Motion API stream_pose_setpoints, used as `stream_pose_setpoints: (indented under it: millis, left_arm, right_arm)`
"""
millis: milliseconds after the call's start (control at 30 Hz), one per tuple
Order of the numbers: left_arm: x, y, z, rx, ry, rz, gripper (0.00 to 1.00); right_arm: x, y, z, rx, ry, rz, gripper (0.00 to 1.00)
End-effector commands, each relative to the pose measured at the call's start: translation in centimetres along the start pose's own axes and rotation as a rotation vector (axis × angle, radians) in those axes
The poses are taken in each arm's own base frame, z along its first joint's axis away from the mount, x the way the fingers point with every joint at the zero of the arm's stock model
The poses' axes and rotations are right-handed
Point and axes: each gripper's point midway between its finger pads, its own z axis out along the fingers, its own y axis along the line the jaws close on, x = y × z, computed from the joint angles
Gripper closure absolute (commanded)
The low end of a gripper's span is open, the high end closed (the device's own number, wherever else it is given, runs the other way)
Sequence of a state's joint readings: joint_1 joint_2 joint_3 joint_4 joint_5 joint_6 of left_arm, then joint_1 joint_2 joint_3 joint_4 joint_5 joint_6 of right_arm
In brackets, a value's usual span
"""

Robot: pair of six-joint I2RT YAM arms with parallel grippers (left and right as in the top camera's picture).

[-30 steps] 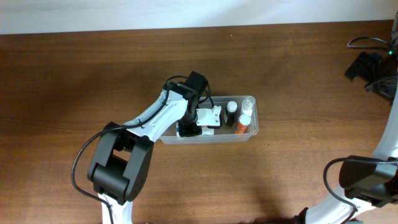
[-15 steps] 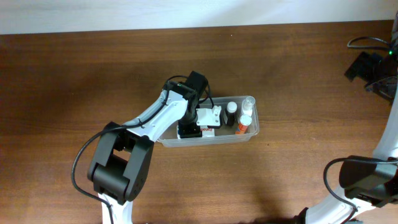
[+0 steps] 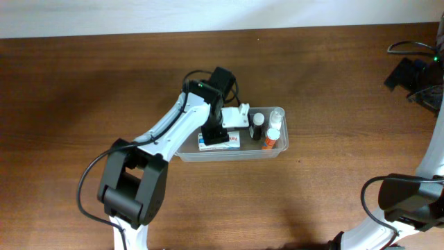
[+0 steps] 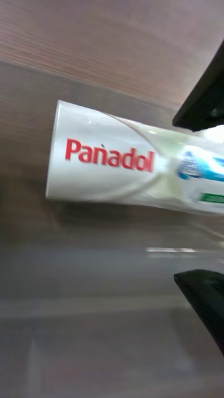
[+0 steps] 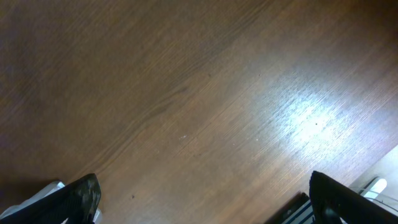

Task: Pack container
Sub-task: 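Lift the left gripper out and move it to the orange-lidded jar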

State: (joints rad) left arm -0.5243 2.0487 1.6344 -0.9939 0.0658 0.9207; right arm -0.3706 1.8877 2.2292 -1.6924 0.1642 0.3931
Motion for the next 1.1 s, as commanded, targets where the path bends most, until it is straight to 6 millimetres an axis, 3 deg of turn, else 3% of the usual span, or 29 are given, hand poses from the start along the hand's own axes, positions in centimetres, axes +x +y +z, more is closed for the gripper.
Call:
stream_pose_setpoints:
  millis: [0, 67, 133, 300, 433, 533, 667, 767, 900, 967, 1067]
  left_arm:
    - [-1.6, 2.3, -6.8, -0.138, -0.086, -0.115, 0.23]
    - [-2.0, 2.4, -9.4, -0.168, -0.121, -0.184, 0.15]
    - [-1.9, 2.0, -11.9, -0.182, -0.140, -0.220, 0.14]
    - [-0.3, -0.3, -17.8, -0.200, -0.164, -0.331, 0.01]
    - [2.2, -1.1, -21.6, -0.233, -0.216, -0.535, 0.01]
    - [4.7, -1.4, -23.2, -0.230, -0.231, -0.729, 0.01]
    - [7.2, -1.5, -23.5, -0.204, -0.218, -0.876, 0.01]
    - [10.1, -0.6, -22.6, -0.187, -0.181, -1.074, 0.01]
    - [15.2, -0.5, -19.8, -0.137, -0.081, -1.377, 0.01]
    - [18.1, -1.4, -17.5, -0.097, -0.007, -1.503, 0.01]
    - [20.4, -2.8, -14.9, -0.051, 0.065, -1.576, 0.01]
  right_arm:
    - [-0.1, -0.3, -1.0, -0.006, -0.028, 0.016, 0.02]
    - [-0.1, -0.3, -1.0, -0.006, -0.028, 0.016, 0.02]
    - [-0.1, -0.3, -1.0, -0.006, -0.028, 0.016, 0.02]
    - [-0.1, -0.3, -1.0, -0.006, -0.029, 0.016, 0.02]
    - [-0.1, -0.3, -1.0, -0.006, -0.028, 0.016, 0.02]
    - [-0.1, -0.3, -1.0, -0.006, -0.029, 0.016, 0.02]
    - [-0.1, -0.3, -1.0, -0.006, -0.028, 0.016, 0.02]
    - [-0.1, -0.3, -1.0, -0.006, -0.028, 0.016, 0.02]
    - [-0.1, -0.3, -1.0, -0.006, -0.029, 0.016, 0.02]
    - [-0.1, -0.3, -1.0, -0.006, -0.028, 0.016, 0.02]
    - [-0.1, -0.3, -1.0, -0.006, -0.028, 0.016, 0.02]
